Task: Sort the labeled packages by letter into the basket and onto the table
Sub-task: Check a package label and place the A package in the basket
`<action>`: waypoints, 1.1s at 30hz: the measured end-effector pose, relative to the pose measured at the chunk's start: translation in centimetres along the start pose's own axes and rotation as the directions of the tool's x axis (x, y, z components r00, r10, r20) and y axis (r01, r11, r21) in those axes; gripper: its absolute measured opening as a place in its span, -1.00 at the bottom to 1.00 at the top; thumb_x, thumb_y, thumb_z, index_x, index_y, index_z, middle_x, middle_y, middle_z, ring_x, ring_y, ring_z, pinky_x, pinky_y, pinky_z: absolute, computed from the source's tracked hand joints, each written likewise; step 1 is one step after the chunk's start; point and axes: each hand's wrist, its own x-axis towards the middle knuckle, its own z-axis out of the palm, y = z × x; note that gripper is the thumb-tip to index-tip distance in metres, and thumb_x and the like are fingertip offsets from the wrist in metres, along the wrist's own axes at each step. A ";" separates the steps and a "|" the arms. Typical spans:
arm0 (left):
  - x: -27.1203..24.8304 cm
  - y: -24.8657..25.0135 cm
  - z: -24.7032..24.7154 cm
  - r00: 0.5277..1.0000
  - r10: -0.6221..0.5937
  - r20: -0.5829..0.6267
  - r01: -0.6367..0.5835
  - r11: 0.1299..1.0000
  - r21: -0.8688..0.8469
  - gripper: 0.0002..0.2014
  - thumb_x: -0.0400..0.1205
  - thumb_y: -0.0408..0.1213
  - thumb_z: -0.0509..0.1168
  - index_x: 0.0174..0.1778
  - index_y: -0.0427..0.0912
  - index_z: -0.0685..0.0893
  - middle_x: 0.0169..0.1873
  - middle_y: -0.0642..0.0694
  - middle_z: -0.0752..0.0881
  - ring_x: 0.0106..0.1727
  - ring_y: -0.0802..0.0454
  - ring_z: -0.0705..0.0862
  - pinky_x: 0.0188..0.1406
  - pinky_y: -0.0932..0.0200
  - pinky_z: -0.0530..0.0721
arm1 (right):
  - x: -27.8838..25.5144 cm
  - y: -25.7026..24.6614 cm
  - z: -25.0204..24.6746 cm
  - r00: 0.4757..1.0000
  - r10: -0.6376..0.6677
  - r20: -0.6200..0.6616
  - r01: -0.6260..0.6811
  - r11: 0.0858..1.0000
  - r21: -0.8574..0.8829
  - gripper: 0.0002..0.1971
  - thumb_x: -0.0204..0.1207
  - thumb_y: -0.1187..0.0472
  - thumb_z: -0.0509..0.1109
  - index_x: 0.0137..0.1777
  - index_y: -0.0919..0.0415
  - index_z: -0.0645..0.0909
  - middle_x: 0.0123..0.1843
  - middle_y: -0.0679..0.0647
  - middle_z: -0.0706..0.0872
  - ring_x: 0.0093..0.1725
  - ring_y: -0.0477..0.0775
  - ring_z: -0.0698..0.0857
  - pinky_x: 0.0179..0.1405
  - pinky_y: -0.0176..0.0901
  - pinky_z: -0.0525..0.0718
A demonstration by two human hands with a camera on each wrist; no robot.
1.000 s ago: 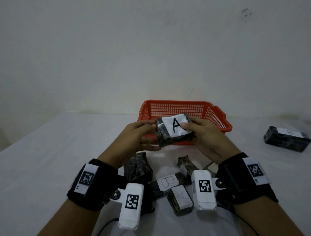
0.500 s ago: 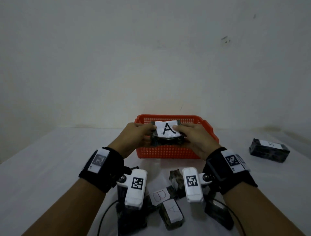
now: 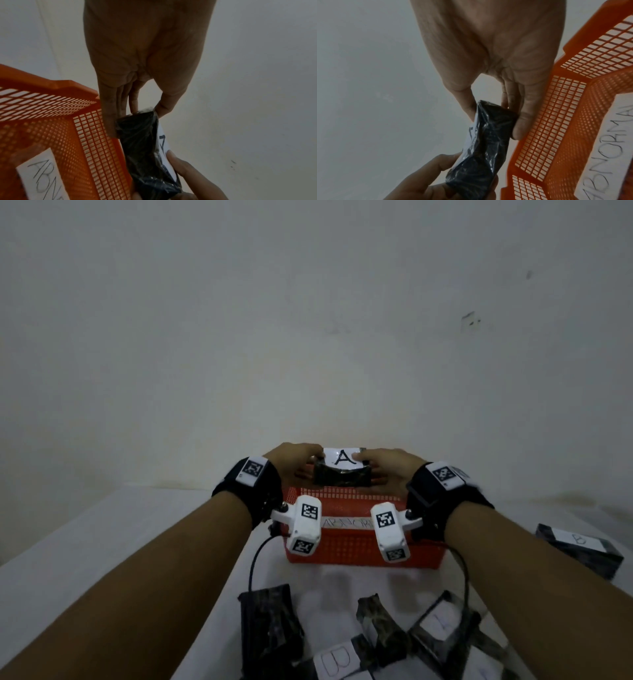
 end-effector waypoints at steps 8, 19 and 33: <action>8.1 0.7 -0.3 0.994 -0.113 -0.013 0.114 0.988 0.106 -0.77 0.70 -0.35 0.29 0.20 -0.40 0.64 -0.06 -0.33 0.75 0.06 -0.33 0.80 0.21 -0.32 0.77 | 6.8 -0.5 0.7 0.995 0.088 0.036 -0.087 0.996 -0.019 -0.75 0.60 0.25 0.55 0.21 0.29 0.65 0.01 0.24 0.76 -0.03 0.21 0.82 0.01 0.17 0.85; 14.5 -3.1 -0.1 0.995 -0.094 -0.023 0.079 0.646 0.759 -0.69 0.66 -0.16 0.44 0.20 -0.30 0.77 -0.01 -0.23 0.77 0.02 -0.25 0.74 0.00 0.12 0.62 | 11.6 2.5 2.7 0.991 0.129 -0.016 -0.130 0.968 -0.213 -0.75 0.61 0.11 0.53 0.04 0.33 0.69 -0.04 0.24 0.82 -0.12 0.30 0.82 -0.37 -0.07 0.82; 16.9 -7.3 0.6 0.995 0.090 0.038 -0.057 0.217 0.975 -0.72 0.77 -0.28 0.24 0.29 -0.32 0.74 -0.01 -0.21 0.71 0.10 -0.12 0.68 0.31 0.08 0.63 | 13.7 6.8 3.9 0.990 0.142 -0.024 -0.141 0.925 -0.352 -0.74 0.58 0.17 0.59 -0.19 0.33 0.64 -0.24 0.18 0.74 -0.28 0.17 0.76 -0.21 0.00 0.78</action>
